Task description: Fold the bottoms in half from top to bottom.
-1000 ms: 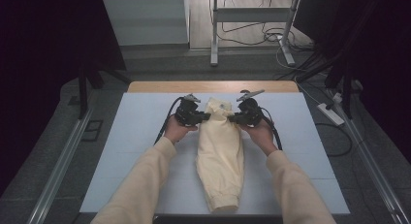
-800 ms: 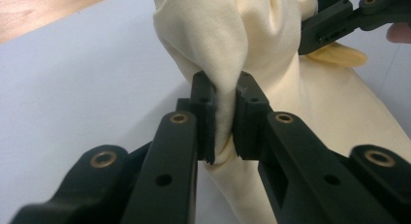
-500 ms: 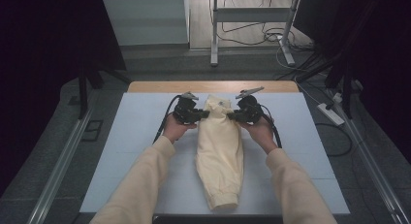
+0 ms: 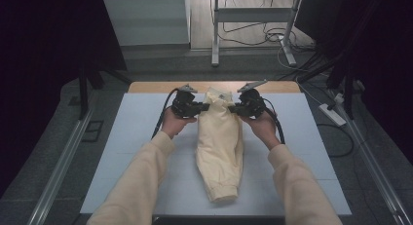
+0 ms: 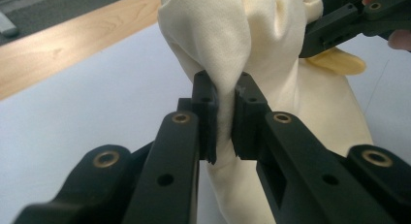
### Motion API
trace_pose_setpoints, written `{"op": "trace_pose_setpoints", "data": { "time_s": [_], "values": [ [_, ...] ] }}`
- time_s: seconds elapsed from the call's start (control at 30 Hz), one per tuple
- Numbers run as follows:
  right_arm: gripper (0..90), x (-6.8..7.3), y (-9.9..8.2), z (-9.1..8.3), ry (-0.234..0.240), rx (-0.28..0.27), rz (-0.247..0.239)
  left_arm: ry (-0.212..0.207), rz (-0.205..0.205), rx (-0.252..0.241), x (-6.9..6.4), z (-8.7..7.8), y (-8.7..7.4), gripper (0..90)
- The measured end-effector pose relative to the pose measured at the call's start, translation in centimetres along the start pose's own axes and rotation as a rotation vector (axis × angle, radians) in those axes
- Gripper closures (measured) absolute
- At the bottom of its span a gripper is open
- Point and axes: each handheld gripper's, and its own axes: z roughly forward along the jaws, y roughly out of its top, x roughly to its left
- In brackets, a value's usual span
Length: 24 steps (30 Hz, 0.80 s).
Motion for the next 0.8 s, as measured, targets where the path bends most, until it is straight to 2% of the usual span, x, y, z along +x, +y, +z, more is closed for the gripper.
{"op": "trace_pose_setpoints", "data": {
  "time_s": [0.3, 0.37, 0.5, 0.63, 0.7, 0.8],
  "values": [
    [77.0, 0.0, 0.0, 0.1, -0.002, -0.003, -0.004, 0.005, 0.007, -0.003, -0.1, -0.1, 0.1, 81.7],
    [77.0, 0.0, 0.0, 0.1, -0.003, -0.002, -0.005, -0.003, -0.002, -0.005, 0.0, -0.2, 0.2, 81.8],
    [77.3, -0.1, 0.9, -0.3, -0.021, -0.018, -0.02, 0.008, 0.015, -0.013, 0.2, -1.2, 1.8, 82.3],
    [77.3, -0.1, 2.9, -1.9, -0.043, -0.083, -0.031, 0.032, 0.04, -0.056, 0.0, -2.8, 3.8, 82.4],
    [77.3, -0.1, 3.4, -2.3, -0.044, -0.097, -0.037, 0.034, 0.047, -0.063, -0.1, -3.1, 3.9, 82.4],
    [77.3, -0.1, 3.3, -2.3, -0.04, -0.082, -0.042, 0.027, 0.043, -0.052, 0.0, -2.8, 3.5, 82.4]
  ]
}}
